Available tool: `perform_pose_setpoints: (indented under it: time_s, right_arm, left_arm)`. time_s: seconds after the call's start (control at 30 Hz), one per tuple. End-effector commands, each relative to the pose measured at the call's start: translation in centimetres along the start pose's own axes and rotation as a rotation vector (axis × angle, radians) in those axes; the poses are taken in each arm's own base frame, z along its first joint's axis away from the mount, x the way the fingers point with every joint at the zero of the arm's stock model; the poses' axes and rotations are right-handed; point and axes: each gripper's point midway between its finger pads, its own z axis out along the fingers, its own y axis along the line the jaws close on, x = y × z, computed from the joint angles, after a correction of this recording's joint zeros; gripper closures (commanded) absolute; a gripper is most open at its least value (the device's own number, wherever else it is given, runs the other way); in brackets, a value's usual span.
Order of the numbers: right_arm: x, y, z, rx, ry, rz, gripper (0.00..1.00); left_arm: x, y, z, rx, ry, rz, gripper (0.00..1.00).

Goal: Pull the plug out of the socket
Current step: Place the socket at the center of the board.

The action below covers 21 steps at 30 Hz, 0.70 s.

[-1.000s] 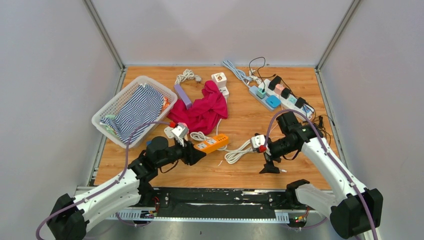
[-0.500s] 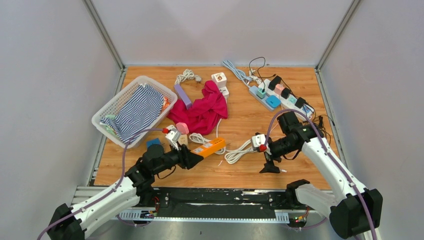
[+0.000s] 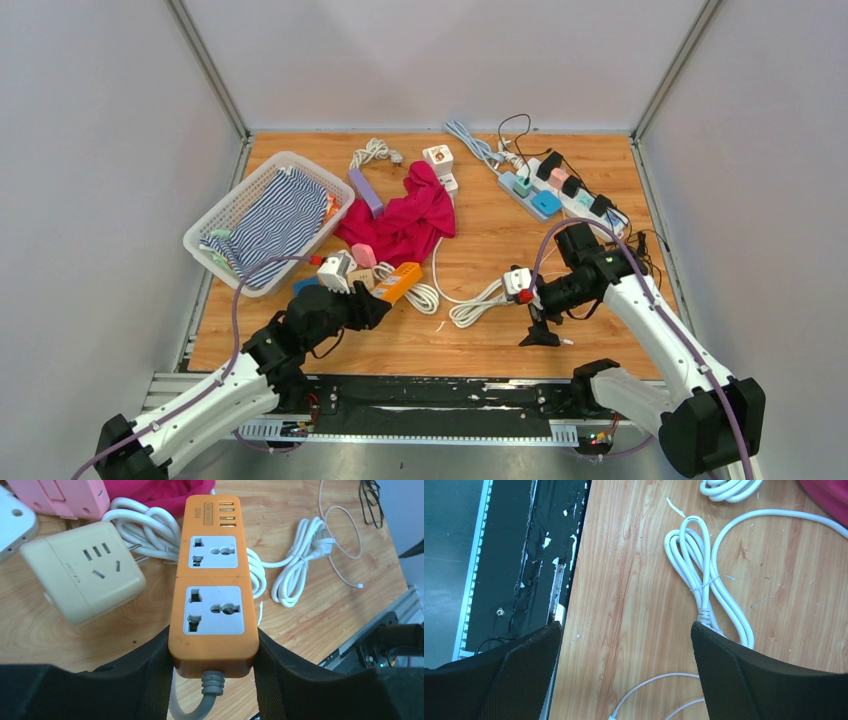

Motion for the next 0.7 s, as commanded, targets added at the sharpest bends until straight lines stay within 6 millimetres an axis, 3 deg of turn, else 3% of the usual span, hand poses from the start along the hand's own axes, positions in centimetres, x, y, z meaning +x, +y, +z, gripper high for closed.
perform_pose_setpoints:
  time_s: [0.0,0.17,0.4,0.53,0.67]
  right_arm:
    - [0.3,0.2,0.0,0.007,-0.011,0.025,0.00]
    - [0.3,0.3,0.0,0.008,-0.011,0.027,0.00]
    - [0.4,0.3,0.0,0.006,-0.010,0.027,0.00]
    - [0.5,0.3,0.0,0.004,-0.007,0.028,0.00]
    - [0.6,0.3,0.1,0.002,-0.007,0.029,0.00]
  left_arm:
    - [-0.5,3.0,-0.5,-0.171,-0.028,-0.011,1.00]
    - [-1.2,4.6,-0.8,-0.263,-0.070,-0.008,0.99]
    - [-2.5,7.4,-1.9,-0.434,-0.153,-0.041,0.89]
    - [-2.6,7.5,-1.9,-0.441,-0.158,-0.043,0.79]
    - [-2.9,7.3,-1.8,-0.441,-0.166,-0.047,0.57]
